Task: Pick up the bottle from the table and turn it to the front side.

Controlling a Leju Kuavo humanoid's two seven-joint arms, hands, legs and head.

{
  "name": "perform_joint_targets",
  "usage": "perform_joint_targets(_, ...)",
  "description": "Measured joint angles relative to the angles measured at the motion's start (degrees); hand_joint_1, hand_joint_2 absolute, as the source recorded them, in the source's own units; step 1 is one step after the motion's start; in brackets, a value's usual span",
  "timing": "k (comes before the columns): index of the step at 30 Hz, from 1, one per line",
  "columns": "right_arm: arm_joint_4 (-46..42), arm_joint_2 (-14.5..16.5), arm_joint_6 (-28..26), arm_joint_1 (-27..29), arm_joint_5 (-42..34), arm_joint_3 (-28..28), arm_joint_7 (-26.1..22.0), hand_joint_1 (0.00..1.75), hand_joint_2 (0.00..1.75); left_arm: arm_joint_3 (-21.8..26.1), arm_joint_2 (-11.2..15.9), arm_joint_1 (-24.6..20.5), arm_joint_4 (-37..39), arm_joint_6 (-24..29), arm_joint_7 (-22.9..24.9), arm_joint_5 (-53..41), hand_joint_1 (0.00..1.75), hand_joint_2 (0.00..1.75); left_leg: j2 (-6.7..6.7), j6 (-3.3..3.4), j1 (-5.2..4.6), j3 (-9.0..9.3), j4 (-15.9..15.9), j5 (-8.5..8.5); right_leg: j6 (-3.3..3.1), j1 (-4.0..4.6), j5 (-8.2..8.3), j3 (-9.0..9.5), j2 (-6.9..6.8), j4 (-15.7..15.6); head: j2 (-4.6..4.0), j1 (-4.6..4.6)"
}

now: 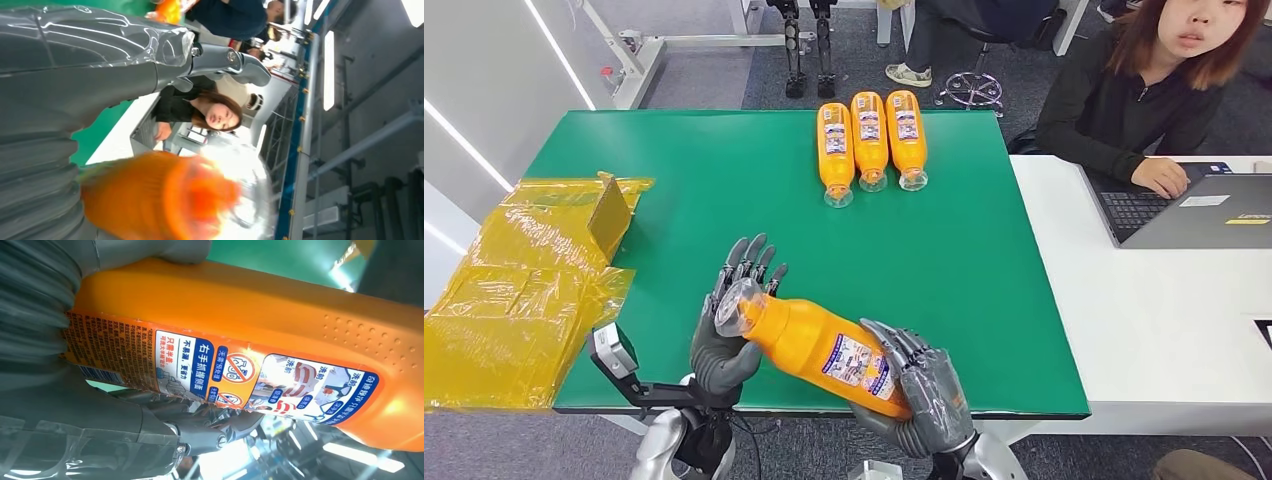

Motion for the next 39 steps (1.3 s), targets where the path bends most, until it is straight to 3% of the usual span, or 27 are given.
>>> perform_joint_targets(17, 2.95, 1.3, 0.39, 2.31, -2.26, 2.55, 0.97, 1.75, 1.75, -1.1, 0.89, -0.04, -3.23, 0.08, 1.58, 1.84, 0.0, 1.75, 0.01, 0.0, 0.0, 0.0, 0.0, 0.0, 0.0, 0.0, 0.0, -0.01, 0.01, 0.0, 0.0, 0.01)
perform_joint_targets(35, -0.38, 3.05, -0.51, 1.52, 2.02, 3.29, 0.37, 1.75, 1.75, -3.43, 0.83, 0.01, -3.43, 0.07, 2.17, 4.46, 0.0, 1.75, 0.01, 0.0, 0.0, -0.01, 0.0, 0.0, 0.0, 0.0, 0.0, 0.0, 0.01, 0.0, -0.01, 0.01)
perform_joint_targets(36, -0.45, 3.16, -0.33, 1.46, 2.04, 3.29, 0.38, 1.75, 1.75, -3.48, 0.83, 0.04, -3.55, 0.24, 2.16, 4.46, 0.27, 1.75, 0.01, 0.0, 0.0, -0.01, 0.0, 0.0, 0.0, 0.0, 0.0, 0.0, 0.01, 0.0, -0.01, 0.01)
perform_joint_targets(39, -0.51, 3.37, -0.19, 1.33, 2.04, 3.32, 0.39, 1.75, 1.75, -3.56, 0.83, 0.07, -3.95, 0.51, 2.15, 4.4, 1.44, 1.75, 0.01, 0.0, 0.0, -0.01, 0.0, 0.0, 0.0, 0.0, 0.0, 0.0, 0.01, 0.0, 0.0, 0.0)
